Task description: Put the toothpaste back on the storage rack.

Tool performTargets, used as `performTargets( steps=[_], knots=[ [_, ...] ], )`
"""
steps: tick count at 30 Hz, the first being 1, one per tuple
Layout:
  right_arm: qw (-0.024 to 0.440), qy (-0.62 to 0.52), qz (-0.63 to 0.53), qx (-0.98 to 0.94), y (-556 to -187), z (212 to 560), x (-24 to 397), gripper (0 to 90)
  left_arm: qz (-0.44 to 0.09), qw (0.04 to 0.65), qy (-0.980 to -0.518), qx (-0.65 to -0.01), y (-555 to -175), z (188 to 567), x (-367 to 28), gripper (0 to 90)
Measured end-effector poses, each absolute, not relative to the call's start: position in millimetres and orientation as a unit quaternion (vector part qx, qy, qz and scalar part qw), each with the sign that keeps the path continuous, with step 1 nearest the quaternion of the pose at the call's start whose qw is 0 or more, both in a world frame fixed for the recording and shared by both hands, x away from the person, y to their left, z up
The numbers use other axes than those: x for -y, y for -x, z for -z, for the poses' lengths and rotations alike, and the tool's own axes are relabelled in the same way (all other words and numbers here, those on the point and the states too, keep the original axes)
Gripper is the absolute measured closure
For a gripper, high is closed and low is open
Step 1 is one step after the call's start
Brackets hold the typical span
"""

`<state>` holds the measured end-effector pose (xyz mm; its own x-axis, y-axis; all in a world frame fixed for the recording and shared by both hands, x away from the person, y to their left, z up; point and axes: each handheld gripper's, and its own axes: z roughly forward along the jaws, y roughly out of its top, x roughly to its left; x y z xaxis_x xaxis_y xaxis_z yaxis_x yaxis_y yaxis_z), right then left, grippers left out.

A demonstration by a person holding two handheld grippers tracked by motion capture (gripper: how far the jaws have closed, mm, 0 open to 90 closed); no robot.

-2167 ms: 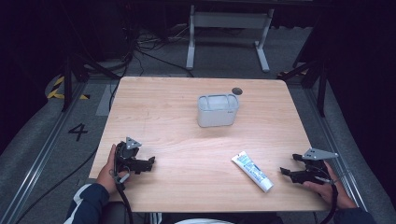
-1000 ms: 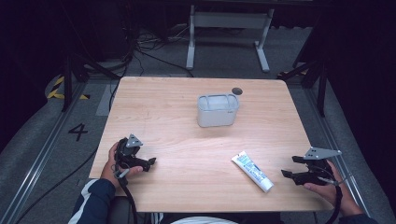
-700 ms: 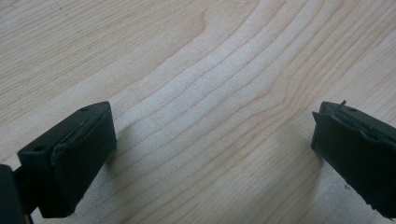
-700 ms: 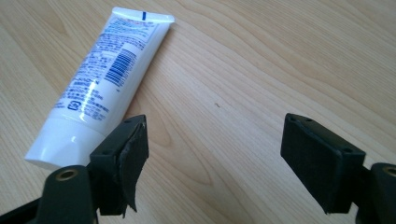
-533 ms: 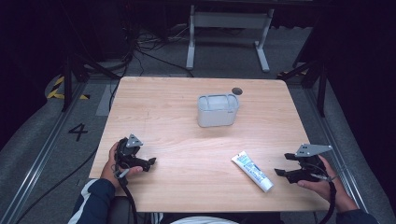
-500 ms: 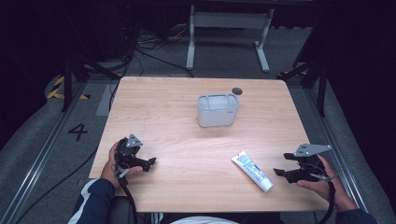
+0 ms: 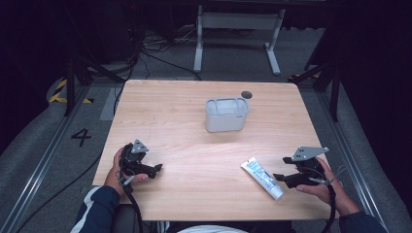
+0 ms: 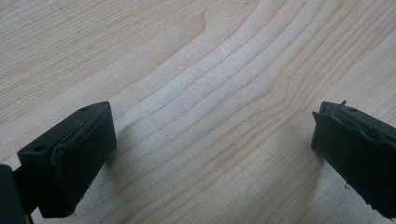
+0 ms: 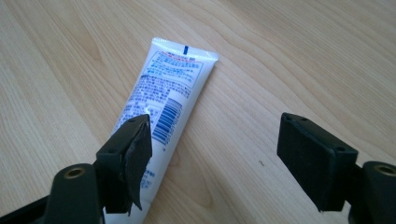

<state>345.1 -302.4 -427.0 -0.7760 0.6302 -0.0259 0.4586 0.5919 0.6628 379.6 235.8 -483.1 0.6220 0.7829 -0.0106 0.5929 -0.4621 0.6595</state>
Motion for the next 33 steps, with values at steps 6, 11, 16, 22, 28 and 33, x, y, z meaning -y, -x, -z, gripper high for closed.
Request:
performTargets(
  steps=[6, 11, 16, 22, 28, 33],
  knots=[
    [0.125, -0.310, -0.328, -0.884, -347.8, 426.0, 292.4, 27.3, -0.149, 0.320, -0.842, -0.408, -379.7, 483.1, -235.9, 0.4],
    [0.117, -0.313, -0.314, -0.889, -349.3, 427.4, 282.2, 28.6, -0.150, 0.320, -0.842, -0.408, -379.8, 483.1, -235.9, 0.4],
    [0.110, -0.314, -0.308, -0.891, -349.3, 428.5, 277.0, 28.7, -0.149, 0.319, -0.842, -0.408, -379.7, 483.1, -235.9, 0.4],
    [0.093, -0.317, -0.296, -0.896, -347.7, 431.7, 269.4, 29.3, -0.150, 0.320, -0.842, -0.407, -379.8, 483.1, -235.9, 0.4],
    [0.084, -0.317, -0.278, -0.903, -349.0, 437.7, 259.9, 29.4, -0.150, 0.320, -0.842, -0.408, -379.8, 483.1, -235.9, 0.4],
    [0.082, -0.317, -0.271, -0.905, -349.7, 440.3, 254.6, 30.4, -0.150, 0.320, -0.842, -0.408, -379.8, 483.1, -235.9, 0.4]
  ],
)
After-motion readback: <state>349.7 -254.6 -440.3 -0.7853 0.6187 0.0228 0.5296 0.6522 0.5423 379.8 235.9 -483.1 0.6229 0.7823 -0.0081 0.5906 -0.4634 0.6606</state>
